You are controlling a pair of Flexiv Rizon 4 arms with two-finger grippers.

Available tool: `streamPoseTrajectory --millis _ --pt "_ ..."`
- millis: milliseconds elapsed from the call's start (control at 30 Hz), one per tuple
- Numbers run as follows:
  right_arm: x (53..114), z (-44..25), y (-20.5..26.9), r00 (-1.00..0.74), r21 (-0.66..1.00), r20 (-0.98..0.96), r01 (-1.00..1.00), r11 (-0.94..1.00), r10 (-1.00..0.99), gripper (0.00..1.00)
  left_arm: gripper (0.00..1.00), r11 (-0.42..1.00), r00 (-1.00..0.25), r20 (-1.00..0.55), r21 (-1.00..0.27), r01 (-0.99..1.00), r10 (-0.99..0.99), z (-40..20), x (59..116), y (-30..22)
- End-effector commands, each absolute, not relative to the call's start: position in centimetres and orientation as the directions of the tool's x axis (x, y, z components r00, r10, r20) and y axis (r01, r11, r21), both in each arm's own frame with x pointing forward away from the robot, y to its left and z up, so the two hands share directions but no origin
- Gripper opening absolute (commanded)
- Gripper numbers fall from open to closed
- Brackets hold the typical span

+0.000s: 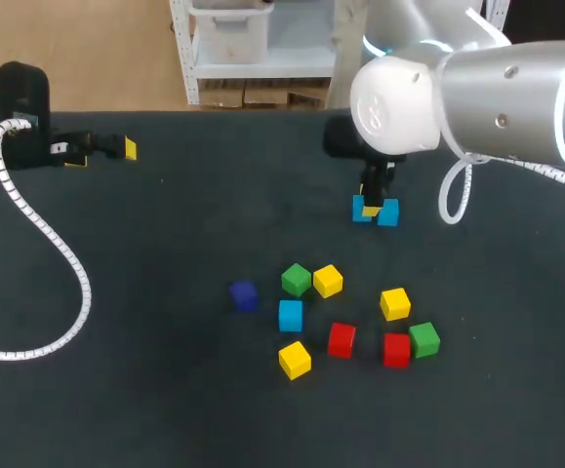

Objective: Place the blue cubes, place green cubes on the blue cubes, place the yellow cubes on the green cubes, then place the red cubes on the yellow cubes, and place purple cube on the red cubes.

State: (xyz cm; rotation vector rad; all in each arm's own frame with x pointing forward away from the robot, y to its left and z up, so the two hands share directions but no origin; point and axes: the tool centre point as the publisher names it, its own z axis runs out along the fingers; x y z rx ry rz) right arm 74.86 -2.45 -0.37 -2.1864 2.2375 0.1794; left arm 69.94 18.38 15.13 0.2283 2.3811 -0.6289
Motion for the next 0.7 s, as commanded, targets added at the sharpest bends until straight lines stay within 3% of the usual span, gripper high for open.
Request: streamPoseTrajectory --millis 33,300,400,500,600,633,667,700 --pt "74.53 -0.48 -2.53 -0.025 0.075 -0.087 -0.997 0.018 -0.996 0.0 1.0 0.866 -0.767 -0.641 -0.383 0.32 0.0 15.03 69.93 18.47" --pt "74.31 -0.59 -2.57 -0.021 0.076 -0.082 -0.997 0.015 -0.996 0.0 1.0 0.866 -0.767 -0.641 -0.383 0.32 0.0 15.03 69.93 18.47" --pt "74.3 -0.6 -2.57 -0.023 0.075 -0.083 -0.997 0.017 -0.996 0.06 1.0 0.866 -0.767 -0.641 -0.383 0.32 0.0 15.03 69.93 18.47" --pt "74.3 -0.59 -2.58 -0.025 0.073 -0.083 -0.997 0.019 -0.996 0.33 1.0 0.866 -0.767 -0.641 -0.383 0.32 0.0 15.03 69.93 18.47" --pt "74.27 -0.59 -2.56 -0.024 0.073 -0.082 -0.997 0.018 -0.996 0.46 1.0 0.866 -0.767 -0.641 -0.383 0.32 0.0 15.03 69.93 18.47" --pt "74.22 -0.59 -2.55 -0.023 0.073 -0.08 -0.997 0.017 -0.997 0.62 1.0 0.866 -0.767 -0.641 -0.383 0.32 0.0 15.03 69.93 18.47" --pt "74.21 -0.59 -2.54 -0.022 0.073 -0.08 -0.997 0.016 -0.997 0.89 1.0 0.866 -0.767 -0.641 -0.383 0.32 0.0 15.03 69.93 18.47" --pt "74.21 -0.57 -2.52 -0.025 0.073 -0.081 -0.997 0.019 -0.996 1.0 1.0 0.866 -0.767 -0.641 -0.383 0.32 0.0 15.03 69.93 18.47"
